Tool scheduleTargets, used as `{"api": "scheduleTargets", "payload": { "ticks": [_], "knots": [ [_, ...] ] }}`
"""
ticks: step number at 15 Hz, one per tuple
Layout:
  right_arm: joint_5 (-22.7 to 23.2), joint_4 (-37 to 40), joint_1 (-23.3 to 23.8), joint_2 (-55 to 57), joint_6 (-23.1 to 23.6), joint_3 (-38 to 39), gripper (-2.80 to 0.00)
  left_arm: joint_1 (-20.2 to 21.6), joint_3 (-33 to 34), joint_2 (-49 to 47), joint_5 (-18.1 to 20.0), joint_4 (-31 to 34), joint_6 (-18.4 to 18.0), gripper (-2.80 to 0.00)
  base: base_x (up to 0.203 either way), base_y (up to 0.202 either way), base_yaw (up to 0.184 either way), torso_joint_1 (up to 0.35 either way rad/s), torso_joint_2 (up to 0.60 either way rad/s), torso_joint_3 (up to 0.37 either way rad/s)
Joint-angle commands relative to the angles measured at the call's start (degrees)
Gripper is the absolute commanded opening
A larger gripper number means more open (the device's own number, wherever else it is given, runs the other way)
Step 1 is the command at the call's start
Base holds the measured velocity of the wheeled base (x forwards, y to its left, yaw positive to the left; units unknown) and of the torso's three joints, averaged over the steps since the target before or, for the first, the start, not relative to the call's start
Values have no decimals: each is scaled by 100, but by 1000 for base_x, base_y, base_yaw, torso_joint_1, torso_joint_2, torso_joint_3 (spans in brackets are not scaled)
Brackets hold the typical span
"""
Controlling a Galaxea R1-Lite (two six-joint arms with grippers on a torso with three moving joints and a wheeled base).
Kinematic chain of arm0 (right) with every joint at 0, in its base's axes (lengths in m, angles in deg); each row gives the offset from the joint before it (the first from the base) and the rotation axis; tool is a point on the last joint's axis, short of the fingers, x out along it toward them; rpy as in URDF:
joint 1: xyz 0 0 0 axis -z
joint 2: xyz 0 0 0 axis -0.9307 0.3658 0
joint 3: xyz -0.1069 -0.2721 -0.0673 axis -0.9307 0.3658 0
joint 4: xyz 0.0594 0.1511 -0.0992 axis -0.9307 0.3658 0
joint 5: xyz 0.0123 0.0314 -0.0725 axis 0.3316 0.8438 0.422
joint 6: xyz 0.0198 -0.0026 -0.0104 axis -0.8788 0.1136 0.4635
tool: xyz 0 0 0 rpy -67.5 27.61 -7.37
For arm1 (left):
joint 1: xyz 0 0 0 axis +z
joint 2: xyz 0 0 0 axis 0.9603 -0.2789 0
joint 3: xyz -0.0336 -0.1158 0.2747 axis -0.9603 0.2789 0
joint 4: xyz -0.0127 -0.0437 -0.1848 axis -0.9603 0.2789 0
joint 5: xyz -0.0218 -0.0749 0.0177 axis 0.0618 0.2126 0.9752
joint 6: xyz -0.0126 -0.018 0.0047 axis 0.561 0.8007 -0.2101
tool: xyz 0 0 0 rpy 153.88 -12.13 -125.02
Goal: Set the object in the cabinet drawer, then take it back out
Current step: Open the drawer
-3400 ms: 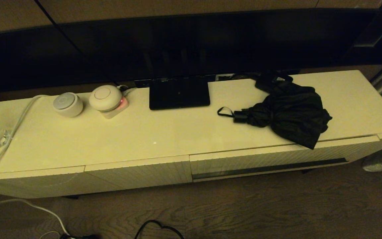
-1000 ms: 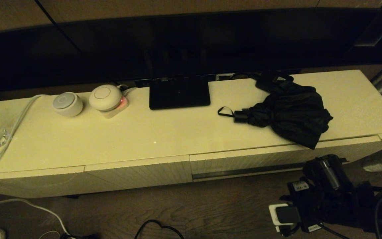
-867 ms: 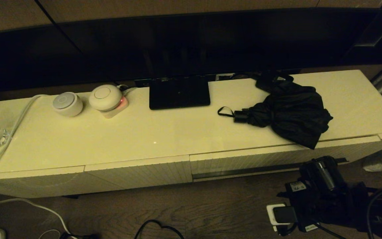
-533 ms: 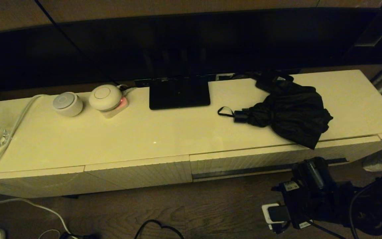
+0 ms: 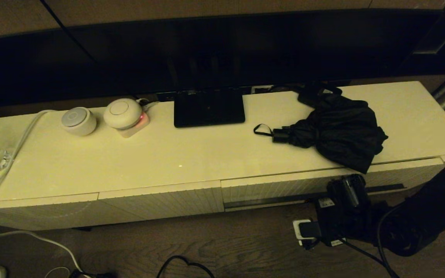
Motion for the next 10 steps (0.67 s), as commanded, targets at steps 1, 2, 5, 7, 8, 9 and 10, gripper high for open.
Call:
{"api": "scheduleTargets", "payload": {
  "ticks": [1, 2, 5, 7, 8, 9, 10],
  "knots": [
    [-13, -165, 66, 250, 43, -160, 0, 4, 18, 0, -1, -2, 0, -280, 0, 0, 0, 0, 0, 0],
    [-14, -246, 70, 306, 35, -192, 0, 4, 18, 0, -2, 2, 0, -280, 0, 0, 0, 0, 0, 0],
    [-22, -408, 79, 473, 26, -294, 0, 4, 18, 0, 0, -2, 0, -280, 0, 0, 0, 0, 0, 0],
    [-26, -445, 106, 613, 17, -451, 0, 4, 18, 0, -2, -2, 0, -280, 0, 0, 0, 0, 0, 0],
    [-30, -447, 122, 640, 16, -517, 0, 4, 18, 0, -2, -2, 0, -280, 0, 0, 0, 0, 0, 0],
    [-26, -447, 132, 673, 16, -548, 0, 4, 18, 0, -2, -2, 0, -280, 0, 0, 0, 0, 0, 0],
    [-30, -447, 158, 692, 16, -568, 0, 4, 18, 0, -2, -2, 0, -280, 0, 0, 0, 0, 0, 0]
  ]
}}
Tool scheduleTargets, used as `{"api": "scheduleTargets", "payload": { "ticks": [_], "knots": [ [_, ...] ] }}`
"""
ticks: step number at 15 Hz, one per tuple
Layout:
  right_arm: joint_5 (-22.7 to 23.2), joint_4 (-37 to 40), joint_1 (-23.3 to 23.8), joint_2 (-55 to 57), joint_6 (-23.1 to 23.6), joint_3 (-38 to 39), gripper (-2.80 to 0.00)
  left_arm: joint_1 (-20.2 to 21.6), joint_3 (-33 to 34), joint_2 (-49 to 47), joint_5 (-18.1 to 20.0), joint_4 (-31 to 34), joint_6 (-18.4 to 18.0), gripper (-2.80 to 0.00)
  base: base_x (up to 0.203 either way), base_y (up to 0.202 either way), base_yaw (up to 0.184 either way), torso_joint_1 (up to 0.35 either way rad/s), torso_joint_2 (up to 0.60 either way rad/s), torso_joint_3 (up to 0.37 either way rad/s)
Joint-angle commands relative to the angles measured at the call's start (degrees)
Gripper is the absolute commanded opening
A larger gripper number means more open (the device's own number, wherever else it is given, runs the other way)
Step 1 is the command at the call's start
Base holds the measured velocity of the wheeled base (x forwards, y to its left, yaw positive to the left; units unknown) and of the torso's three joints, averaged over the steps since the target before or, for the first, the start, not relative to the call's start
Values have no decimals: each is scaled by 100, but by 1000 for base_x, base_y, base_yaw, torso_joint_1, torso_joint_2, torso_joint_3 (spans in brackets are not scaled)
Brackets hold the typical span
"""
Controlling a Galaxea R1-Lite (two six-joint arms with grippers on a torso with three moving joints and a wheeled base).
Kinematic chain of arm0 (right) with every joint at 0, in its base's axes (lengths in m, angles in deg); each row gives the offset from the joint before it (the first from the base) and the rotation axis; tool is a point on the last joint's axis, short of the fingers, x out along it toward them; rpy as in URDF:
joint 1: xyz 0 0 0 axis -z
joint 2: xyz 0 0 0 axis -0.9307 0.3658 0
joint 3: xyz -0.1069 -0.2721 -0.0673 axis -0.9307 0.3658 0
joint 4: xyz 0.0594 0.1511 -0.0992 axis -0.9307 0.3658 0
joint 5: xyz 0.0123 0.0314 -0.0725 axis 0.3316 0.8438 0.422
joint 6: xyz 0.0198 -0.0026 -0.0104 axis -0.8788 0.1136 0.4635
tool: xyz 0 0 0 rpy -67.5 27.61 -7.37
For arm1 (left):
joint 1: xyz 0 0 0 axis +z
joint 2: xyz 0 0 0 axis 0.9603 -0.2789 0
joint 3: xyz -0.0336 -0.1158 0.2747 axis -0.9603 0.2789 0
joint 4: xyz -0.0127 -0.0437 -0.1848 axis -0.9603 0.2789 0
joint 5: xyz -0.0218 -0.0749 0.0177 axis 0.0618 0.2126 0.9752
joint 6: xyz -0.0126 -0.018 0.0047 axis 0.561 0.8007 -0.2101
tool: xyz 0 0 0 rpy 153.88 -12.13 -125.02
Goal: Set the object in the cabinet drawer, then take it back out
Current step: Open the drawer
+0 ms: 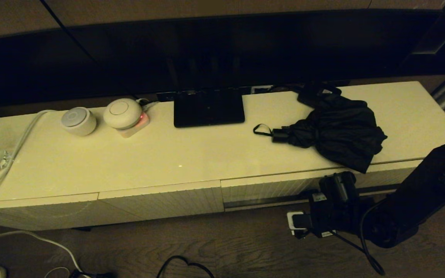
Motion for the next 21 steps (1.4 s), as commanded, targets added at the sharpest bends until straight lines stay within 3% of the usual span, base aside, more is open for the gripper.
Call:
{"api": "scheduleTargets", "payload": {
  "ticks": [1, 10, 21],
  "knots": [
    [-10, -55, 53, 109, 37, -64, 0, 4, 18, 0, -4, -1, 0, -280, 0, 0, 0, 0, 0, 0],
    [-2, -232, 63, 309, 36, 90, 0, 4, 18, 0, -1, -1, 0, -280, 0, 0, 0, 0, 0, 0],
    [33, -256, -68, 33, -128, 1234, 0, 4, 18, 0, -4, 5, 0, -280, 0, 0, 0, 0, 0, 0]
  ]
}}
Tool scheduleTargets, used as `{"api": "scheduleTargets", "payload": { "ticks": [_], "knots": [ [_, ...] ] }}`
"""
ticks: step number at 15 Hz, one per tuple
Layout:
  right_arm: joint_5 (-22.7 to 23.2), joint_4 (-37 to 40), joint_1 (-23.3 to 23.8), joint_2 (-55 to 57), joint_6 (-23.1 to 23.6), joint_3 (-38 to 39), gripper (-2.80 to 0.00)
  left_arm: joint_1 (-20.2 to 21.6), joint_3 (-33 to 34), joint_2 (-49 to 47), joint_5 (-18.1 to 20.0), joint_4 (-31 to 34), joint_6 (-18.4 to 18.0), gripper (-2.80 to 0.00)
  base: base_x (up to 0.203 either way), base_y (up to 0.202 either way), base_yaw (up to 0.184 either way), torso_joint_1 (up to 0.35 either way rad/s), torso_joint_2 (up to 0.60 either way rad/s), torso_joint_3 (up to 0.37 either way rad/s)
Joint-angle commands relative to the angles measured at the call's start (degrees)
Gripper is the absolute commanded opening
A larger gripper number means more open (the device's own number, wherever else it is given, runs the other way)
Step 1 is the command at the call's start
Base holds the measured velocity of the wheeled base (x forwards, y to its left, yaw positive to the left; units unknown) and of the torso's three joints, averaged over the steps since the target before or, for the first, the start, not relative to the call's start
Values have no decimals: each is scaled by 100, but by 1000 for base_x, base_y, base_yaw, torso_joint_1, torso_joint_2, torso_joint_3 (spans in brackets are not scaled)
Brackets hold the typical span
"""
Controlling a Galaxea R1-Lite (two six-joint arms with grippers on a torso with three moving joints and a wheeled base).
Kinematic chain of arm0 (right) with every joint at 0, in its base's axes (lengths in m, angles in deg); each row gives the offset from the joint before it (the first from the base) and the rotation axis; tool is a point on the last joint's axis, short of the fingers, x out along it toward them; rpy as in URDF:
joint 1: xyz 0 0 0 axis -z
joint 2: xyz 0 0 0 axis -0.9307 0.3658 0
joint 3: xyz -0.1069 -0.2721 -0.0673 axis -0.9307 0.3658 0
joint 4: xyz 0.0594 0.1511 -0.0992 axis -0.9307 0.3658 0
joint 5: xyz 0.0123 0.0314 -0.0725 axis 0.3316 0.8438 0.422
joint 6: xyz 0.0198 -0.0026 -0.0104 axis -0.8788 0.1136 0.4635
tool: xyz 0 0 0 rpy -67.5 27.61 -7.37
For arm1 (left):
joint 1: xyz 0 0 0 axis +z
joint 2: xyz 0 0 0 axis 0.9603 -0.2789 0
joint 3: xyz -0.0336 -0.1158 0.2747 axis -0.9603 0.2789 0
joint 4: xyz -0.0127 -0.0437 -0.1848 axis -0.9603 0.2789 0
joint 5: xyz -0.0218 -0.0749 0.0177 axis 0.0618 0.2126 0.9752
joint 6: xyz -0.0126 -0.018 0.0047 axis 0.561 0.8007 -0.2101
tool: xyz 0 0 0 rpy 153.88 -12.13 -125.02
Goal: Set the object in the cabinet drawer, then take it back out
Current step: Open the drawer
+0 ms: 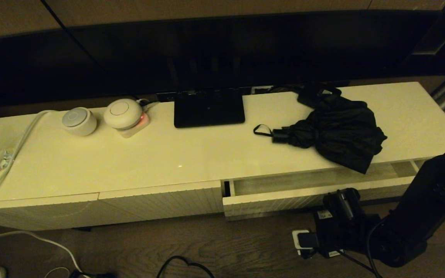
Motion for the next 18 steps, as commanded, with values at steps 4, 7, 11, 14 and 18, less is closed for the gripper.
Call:
{"api": "scheduleTargets", "payload": {
  "ticks": [4, 7, 11, 14, 18],
  "knots": [
    [22, -21, -141, -190, -86, 706, 0, 2, 18, 0, -4, 1, 0, -280, 0, 0, 0, 0, 0, 0],
    [38, -152, -180, -293, -117, 1010, 0, 2, 18, 0, -4, 1, 0, -280, 0, 0, 0, 0, 0, 0],
    [90, -206, -206, -896, -139, 1182, 0, 2, 18, 0, -4, 1, 0, -280, 0, 0, 0, 0, 0, 0],
    [136, -86, -185, -1675, -136, 1470, 0, 2, 18, 0, -4, 3, 0, -280, 0, 0, 0, 0, 0, 0],
    [179, 639, -127, -2629, -121, 1697, -280, 2, 18, 0, -4, 4, 0, -280, 0, 0, 0, 0, 0, 0]
  ]
}}
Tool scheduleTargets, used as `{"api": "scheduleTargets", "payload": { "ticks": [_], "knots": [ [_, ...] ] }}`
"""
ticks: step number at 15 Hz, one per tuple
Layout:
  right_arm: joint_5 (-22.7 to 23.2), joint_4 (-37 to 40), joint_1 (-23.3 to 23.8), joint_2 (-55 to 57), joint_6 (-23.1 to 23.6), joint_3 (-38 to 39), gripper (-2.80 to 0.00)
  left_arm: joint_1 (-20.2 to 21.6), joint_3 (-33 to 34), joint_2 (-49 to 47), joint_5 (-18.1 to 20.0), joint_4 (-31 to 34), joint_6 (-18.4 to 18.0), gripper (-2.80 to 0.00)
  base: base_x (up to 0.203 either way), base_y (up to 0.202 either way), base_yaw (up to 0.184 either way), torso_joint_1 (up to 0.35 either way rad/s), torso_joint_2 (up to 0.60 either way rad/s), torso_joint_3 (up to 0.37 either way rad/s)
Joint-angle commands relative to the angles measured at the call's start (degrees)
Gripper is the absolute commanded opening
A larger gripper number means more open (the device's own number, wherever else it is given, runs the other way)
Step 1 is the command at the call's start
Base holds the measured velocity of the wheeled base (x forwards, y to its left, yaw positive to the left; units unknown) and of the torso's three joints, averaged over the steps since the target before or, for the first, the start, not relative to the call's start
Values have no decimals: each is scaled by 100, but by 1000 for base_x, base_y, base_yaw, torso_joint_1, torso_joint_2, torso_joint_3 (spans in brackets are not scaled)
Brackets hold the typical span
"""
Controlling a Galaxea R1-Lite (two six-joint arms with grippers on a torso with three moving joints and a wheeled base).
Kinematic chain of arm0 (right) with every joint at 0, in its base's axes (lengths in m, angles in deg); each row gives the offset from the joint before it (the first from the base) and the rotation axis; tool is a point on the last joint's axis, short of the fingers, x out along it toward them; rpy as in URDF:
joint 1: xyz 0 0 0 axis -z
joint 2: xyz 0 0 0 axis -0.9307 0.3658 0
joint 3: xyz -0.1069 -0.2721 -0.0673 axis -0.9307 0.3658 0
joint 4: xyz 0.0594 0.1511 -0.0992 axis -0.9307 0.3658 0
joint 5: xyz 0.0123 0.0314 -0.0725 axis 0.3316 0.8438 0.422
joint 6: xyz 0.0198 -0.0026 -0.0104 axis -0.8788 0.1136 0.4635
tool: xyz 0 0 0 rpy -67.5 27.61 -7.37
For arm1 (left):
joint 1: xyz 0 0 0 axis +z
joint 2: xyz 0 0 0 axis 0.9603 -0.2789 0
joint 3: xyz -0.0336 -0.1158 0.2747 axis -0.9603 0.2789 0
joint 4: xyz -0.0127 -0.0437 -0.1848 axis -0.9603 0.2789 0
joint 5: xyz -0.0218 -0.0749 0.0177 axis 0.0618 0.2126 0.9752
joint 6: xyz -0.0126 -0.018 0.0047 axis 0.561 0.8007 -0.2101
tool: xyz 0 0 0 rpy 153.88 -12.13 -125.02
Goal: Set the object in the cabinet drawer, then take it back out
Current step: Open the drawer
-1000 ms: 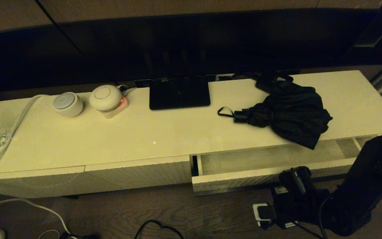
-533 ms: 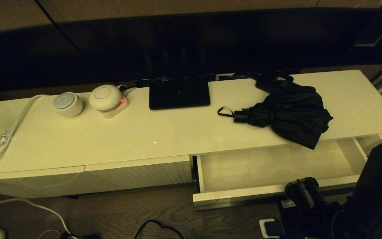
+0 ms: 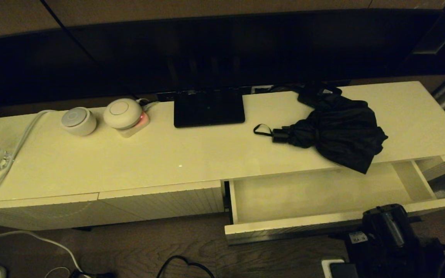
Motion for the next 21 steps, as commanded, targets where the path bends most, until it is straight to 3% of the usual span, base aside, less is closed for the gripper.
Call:
{"api": "scheduleTargets", "payload": {
  "ticks": [1, 5, 7, 9, 12, 17, 21],
  "knots": [
    [5, 434, 26, -986, 40, 20, -280, 2, 18, 0, 6, -2, 0, -280, 0, 0, 0, 0, 0, 0],
    [5, 1914, 35, -2771, -182, -184, -280, 2, 18, 0, -2, -2, 0, -280, 0, 0, 0, 0, 0, 0],
    [6, 3079, 17, -3690, -729, -476, -280, 2, 18, 0, -2, -2, 0, -280, 0, 0, 0, 0, 0, 0],
    [16, 4817, -33, -4371, -2050, -1163, -280, 2, 18, 0, -2, -2, 0, -280, 0, 0, 0, 0, 0, 0],
    [152, 5927, -48, -4491, -4152, -1829, -280, 2, 18, 0, -2, -2, 0, -280, 0, 0, 0, 0, 0, 0],
    [344, 6205, -127, -2957, -6775, -2709, -280, 2, 18, 0, -2, -2, 0, -280, 0, 0, 0, 0, 0, 0],
    [181, 6191, -382, -1656, -8752, -3665, -280, 2, 18, 0, -2, -2, 0, -280, 0, 0, 0, 0, 0, 0]
  ]
}}
